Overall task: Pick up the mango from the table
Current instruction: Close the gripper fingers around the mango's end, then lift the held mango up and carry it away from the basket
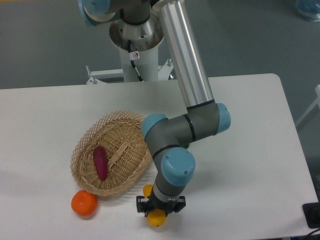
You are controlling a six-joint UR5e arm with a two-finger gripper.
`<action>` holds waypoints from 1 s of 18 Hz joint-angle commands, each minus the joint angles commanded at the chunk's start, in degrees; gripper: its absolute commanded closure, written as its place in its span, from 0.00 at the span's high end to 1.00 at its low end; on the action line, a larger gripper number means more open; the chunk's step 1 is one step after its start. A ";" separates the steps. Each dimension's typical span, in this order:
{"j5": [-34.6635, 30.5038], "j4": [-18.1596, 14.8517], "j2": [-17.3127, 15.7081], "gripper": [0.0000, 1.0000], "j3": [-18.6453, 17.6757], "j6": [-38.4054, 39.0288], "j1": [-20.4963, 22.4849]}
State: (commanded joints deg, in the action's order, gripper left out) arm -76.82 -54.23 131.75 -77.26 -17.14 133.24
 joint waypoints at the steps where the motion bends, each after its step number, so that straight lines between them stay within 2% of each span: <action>1: 0.00 0.00 -0.18 0.63 0.00 -0.17 0.00; 2: 0.00 -0.09 -0.44 0.62 0.00 -0.35 0.00; 4: 0.09 0.00 -1.05 0.55 0.09 -0.53 0.00; 8: -0.09 0.44 -1.41 0.54 0.53 -0.79 0.09; 10: -0.96 0.35 -1.67 0.48 0.70 -3.41 0.26; 14: -8.25 -0.26 -2.90 0.48 1.32 -8.43 1.40; 18: -9.23 -0.88 -4.92 0.48 0.53 -13.79 3.69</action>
State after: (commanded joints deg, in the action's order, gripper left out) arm -86.04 -55.11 126.83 -76.73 -30.93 136.93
